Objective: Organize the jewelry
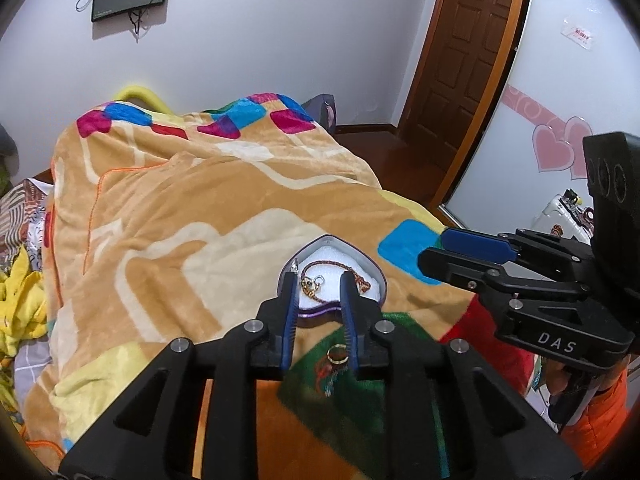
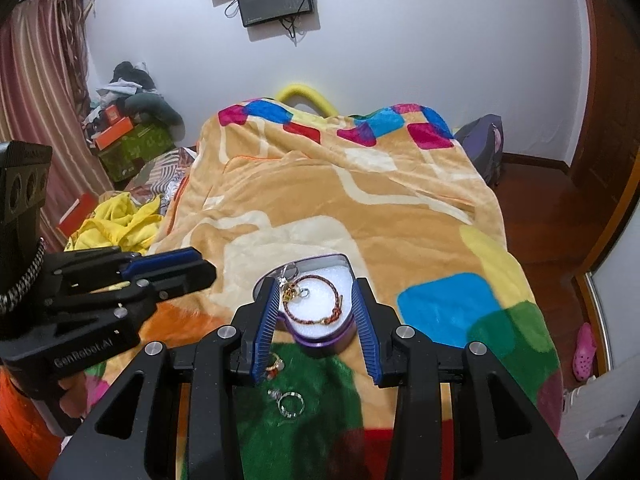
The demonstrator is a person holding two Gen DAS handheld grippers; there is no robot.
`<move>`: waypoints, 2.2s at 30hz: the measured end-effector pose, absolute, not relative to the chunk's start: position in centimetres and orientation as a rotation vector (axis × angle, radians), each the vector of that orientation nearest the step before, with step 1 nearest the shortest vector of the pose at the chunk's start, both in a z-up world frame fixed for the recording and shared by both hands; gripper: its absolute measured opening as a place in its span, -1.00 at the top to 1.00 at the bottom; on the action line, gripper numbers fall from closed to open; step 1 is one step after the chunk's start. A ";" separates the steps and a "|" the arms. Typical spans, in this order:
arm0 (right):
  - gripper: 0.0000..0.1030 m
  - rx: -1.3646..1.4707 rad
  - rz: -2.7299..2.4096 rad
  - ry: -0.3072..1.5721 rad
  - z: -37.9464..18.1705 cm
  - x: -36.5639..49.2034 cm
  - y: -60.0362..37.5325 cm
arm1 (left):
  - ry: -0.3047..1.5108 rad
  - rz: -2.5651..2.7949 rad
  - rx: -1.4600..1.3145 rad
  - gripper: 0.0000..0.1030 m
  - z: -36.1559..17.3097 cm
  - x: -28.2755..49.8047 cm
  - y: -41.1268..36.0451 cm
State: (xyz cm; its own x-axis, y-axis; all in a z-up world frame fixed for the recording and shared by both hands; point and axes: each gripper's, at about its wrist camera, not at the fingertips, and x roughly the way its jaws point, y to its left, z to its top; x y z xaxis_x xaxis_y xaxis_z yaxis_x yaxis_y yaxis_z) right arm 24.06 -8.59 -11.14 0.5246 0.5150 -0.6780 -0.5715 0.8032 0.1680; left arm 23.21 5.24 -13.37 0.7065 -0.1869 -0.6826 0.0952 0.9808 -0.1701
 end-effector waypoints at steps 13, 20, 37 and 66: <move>0.33 -0.081 0.631 0.882 -14.3 22.0 -9.4 | 0.839 -0.144 -0.135 0.51 -15.6 20.1 6.0; 0.33 -0.098 0.640 0.983 -17.6 20.9 -9.0 | 0.910 -0.155 -0.149 0.51 -18.4 19.2 5.8; 0.33 -0.180 0.668 0.983 -19.6 20.3 -7.8 | 1.009 -0.215 -0.122 0.51 -22.6 20.7 3.7; 0.61 -0.116 0.643 0.900 -17.1 20.5 -9.8 | 0.893 -0.180 -0.108 0.89 -19.4 20.0 3.6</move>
State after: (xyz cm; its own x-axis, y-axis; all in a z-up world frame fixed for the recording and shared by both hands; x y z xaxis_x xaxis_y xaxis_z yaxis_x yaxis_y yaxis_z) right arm 20.52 -9.78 -17.06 0.4486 0.4714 -0.7593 -0.5655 0.8076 0.1672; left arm 19.98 3.63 -19.45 0.6134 -0.2008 -0.7638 0.1108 0.9794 -0.1686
